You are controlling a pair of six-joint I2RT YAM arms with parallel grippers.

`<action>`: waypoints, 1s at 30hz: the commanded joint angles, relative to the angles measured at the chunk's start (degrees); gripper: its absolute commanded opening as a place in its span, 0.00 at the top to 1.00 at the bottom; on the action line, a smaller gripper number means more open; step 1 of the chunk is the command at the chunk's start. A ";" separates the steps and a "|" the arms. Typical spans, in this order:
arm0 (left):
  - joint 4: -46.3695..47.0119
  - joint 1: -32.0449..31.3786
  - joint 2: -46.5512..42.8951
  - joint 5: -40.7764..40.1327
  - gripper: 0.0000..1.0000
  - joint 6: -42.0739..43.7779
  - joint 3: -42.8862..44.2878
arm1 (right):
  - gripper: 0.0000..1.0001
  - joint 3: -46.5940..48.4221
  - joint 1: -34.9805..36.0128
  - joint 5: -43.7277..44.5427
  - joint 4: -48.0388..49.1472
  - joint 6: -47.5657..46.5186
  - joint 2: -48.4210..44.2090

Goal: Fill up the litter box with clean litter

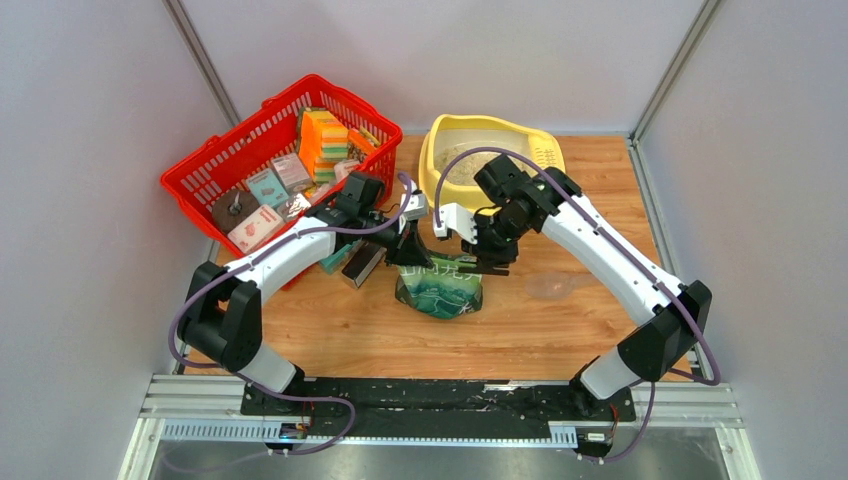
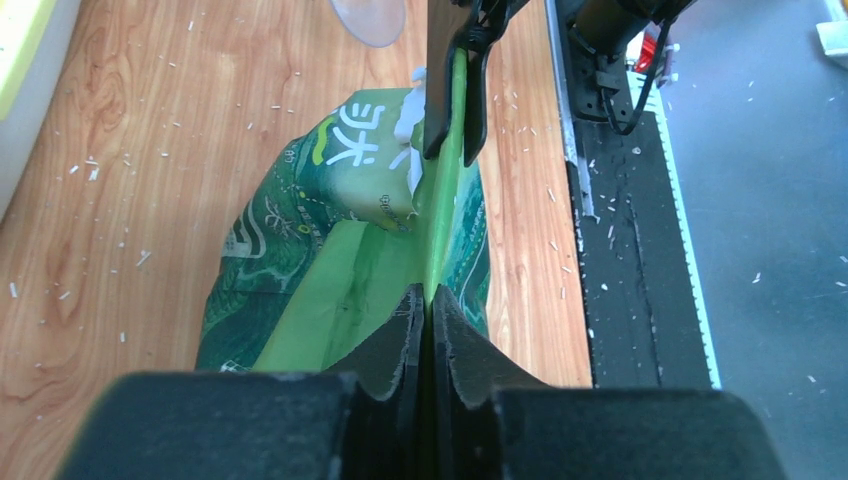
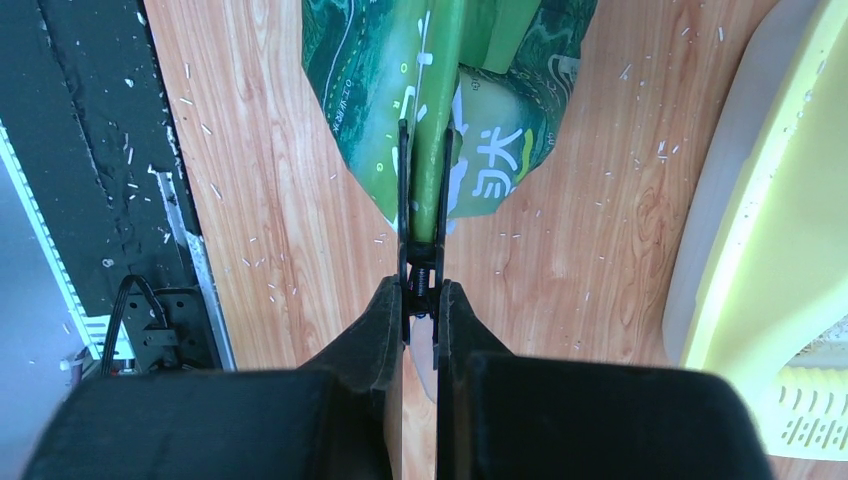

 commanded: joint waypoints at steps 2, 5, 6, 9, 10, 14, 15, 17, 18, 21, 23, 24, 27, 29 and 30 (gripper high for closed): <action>2.19 -0.19 -1.81 0.78 0.97 -1.76 -1.57 | 1.00 2.30 1.55 -0.35 0.43 2.88 1.09; 5.09 -0.19 -2.16 1.13 1.00 -4.23 -2.01 | 1.00 3.61 1.99 -1.23 0.79 3.94 2.06; 5.62 -0.19 -2.25 1.04 1.00 -4.41 -2.01 | 1.00 3.88 1.99 -1.23 0.79 4.29 2.23; 5.80 -0.19 -2.69 1.48 1.00 -4.86 -2.09 | 1.00 4.67 2.34 -1.49 1.84 5.34 3.11; 5.54 -0.19 -2.69 1.83 0.98 -4.59 -2.18 | 1.00 4.93 2.43 -1.67 1.84 5.87 3.29; 3.87 0.16 -4.18 1.75 0.72 -3.71 -3.06 | 1.00 5.02 2.34 -2.11 2.10 6.75 4.08; 3.78 0.25 -4.44 1.75 0.70 -3.89 -3.41 | 1.00 4.68 2.34 -2.28 2.19 7.01 4.34; 3.78 0.95 -5.49 1.57 0.64 -4.33 -4.11 | 1.00 4.58 2.43 -2.81 2.28 7.37 4.61; 3.61 1.30 -5.76 1.57 0.62 -4.41 -4.38 | 1.00 4.67 2.43 -2.99 2.37 7.37 4.96; 3.52 2.36 -6.99 1.48 0.59 -4.33 -5.35 | 1.00 5.46 2.43 -3.51 2.28 7.11 5.75; 3.26 2.97 -7.61 1.31 0.58 -4.07 -5.87 | 1.00 5.81 2.52 -3.95 2.45 7.11 6.45; 3.25 3.15 -7.61 1.39 0.58 -4.15 -5.96 | 1.00 5.90 2.61 -4.13 2.46 7.11 6.63; 3.08 3.33 -8.05 1.40 0.58 -4.15 -6.23 | 1.00 6.61 2.96 -4.66 2.46 7.02 7.24; 2.99 3.42 -8.22 1.40 0.58 -4.33 -6.23 | 1.00 6.96 3.13 -4.83 2.81 7.11 7.59; 2.99 3.50 -8.40 1.31 0.58 -4.41 -6.23 | 1.00 7.13 3.13 -4.92 2.89 7.19 7.86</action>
